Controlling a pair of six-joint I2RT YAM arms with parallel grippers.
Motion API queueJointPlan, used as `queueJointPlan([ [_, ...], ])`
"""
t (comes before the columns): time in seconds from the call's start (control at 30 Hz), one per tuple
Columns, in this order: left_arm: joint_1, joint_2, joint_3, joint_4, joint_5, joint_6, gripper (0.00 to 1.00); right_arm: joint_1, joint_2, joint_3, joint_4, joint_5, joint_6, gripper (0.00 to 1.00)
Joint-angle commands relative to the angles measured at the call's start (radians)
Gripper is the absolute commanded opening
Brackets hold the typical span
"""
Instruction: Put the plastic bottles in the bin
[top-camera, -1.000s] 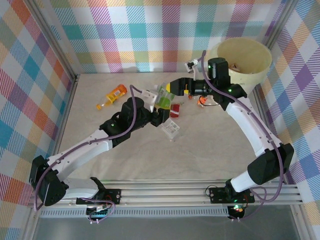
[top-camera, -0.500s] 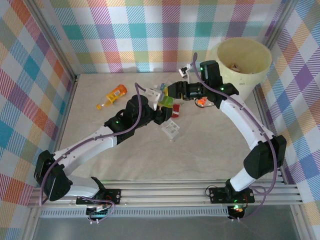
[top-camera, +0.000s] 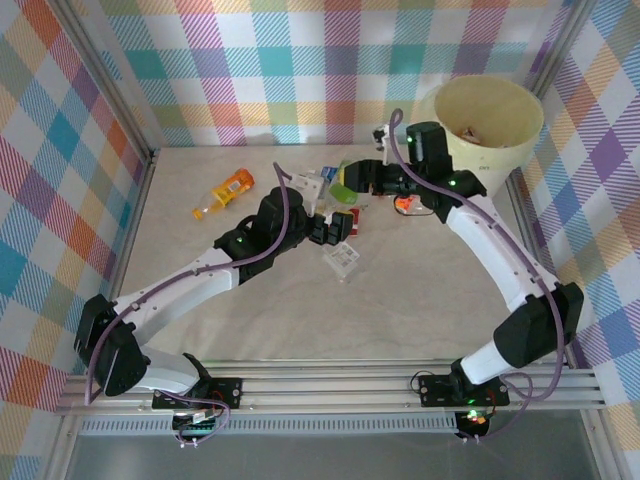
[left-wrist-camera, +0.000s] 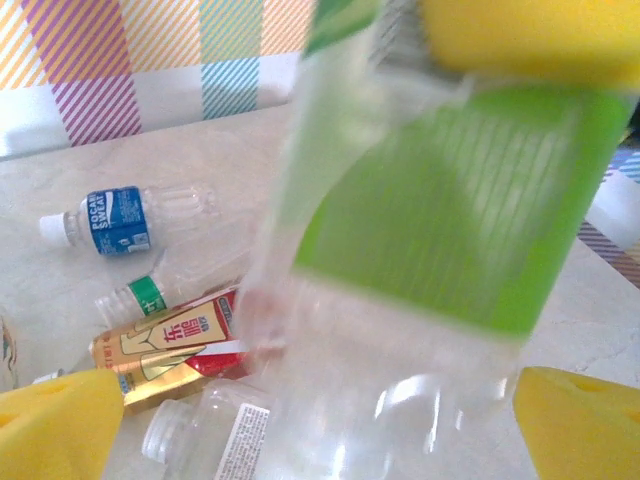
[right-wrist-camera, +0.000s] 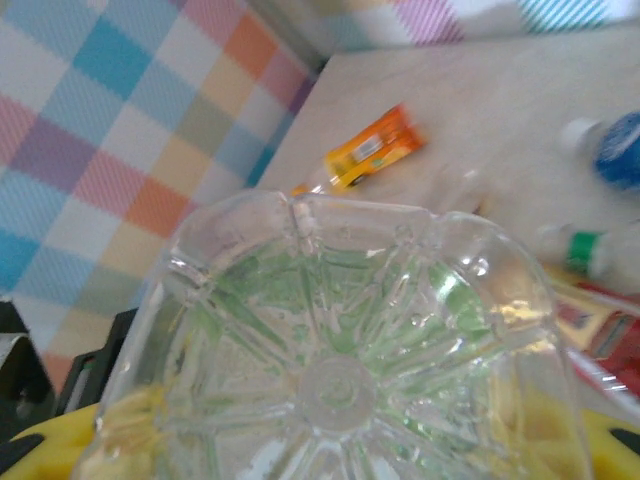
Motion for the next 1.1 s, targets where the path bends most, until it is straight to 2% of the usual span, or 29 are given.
queueJointPlan([
  [0.0, -0.012, -0.063, -0.048, 0.054, -0.044, -0.022, 1.00, -0.031, -0.065, -0.014, 0.080, 0.187, -0.049, 0.17],
  [0.13, -0.010, -0.108, -0.086, 0.041, -0.096, -0.027, 1.00, -0.085, -0.102, -0.016, 0.148, 0.264, -0.080, 0.00],
  [0.47, 0.009, -0.230, -0.213, 0.014, -0.305, -0.128, 1.00, -0.261, -0.042, 0.136, 0.206, 0.396, -0.170, 0.00],
  [0.77, 0.035, -0.310, -0.289, -0.006, -0.363, -0.209, 1.00, -0.367, 0.158, 0.440, 0.105, 0.445, -0.252, 0.00],
  [0.9, 0.041, -0.333, -0.312, -0.014, -0.369, -0.233, 1.00, -0.388, 0.245, 0.546, 0.041, 0.624, -0.310, 0.00],
  [1.07, 0.050, -0.375, -0.349, -0.014, -0.386, -0.259, 1.00, -0.428, 0.309, 0.552, 0.049, 0.856, -0.336, 0.00],
])
